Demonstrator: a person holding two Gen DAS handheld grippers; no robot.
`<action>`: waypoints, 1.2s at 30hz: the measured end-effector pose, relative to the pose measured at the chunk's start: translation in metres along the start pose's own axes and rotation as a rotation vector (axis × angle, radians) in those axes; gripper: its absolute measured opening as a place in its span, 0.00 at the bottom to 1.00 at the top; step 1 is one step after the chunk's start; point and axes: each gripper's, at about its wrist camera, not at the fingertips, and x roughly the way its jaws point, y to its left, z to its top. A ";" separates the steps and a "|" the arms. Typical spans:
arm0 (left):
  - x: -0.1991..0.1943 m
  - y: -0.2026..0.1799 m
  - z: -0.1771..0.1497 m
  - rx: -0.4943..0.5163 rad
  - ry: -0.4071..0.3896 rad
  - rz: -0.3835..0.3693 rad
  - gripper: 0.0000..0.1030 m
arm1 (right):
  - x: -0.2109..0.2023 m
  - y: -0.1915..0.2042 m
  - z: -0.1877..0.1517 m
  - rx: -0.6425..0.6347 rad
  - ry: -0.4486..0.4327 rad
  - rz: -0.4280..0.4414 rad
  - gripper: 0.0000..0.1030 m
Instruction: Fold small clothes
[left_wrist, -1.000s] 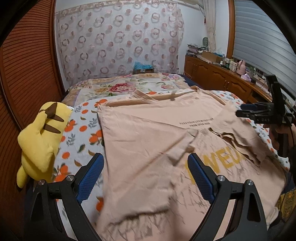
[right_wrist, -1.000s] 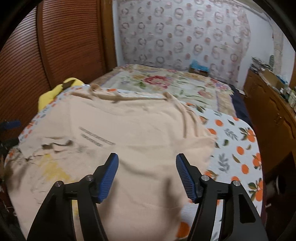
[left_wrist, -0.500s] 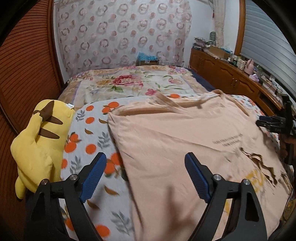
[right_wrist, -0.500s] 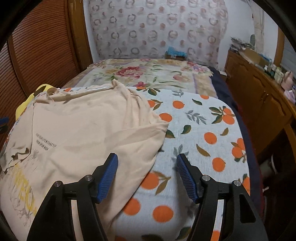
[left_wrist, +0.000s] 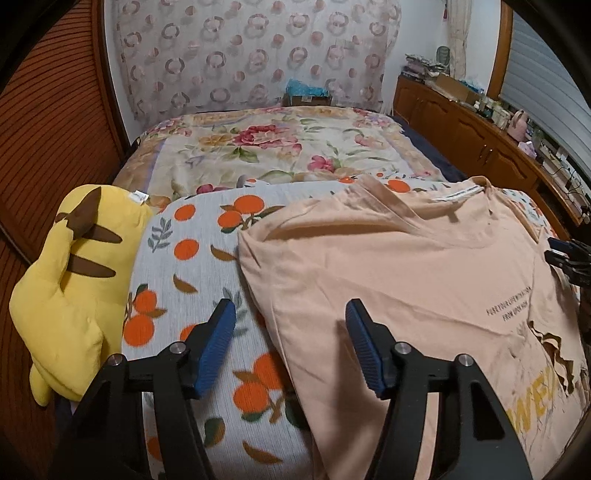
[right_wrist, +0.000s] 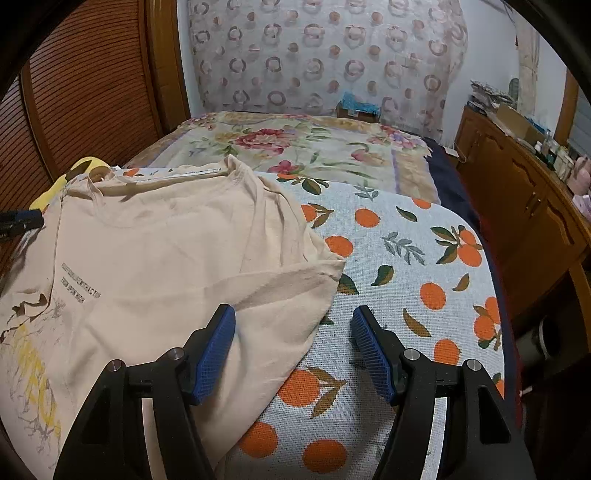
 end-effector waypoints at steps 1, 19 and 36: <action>0.002 0.001 0.002 0.001 0.002 0.000 0.61 | 0.002 -0.002 0.001 0.000 0.001 0.001 0.66; 0.020 0.011 0.008 -0.005 0.031 0.015 0.62 | 0.002 -0.004 0.000 0.000 0.003 0.003 0.66; 0.013 -0.002 0.015 0.019 0.002 -0.086 0.06 | 0.005 -0.008 0.002 0.001 0.006 0.004 0.67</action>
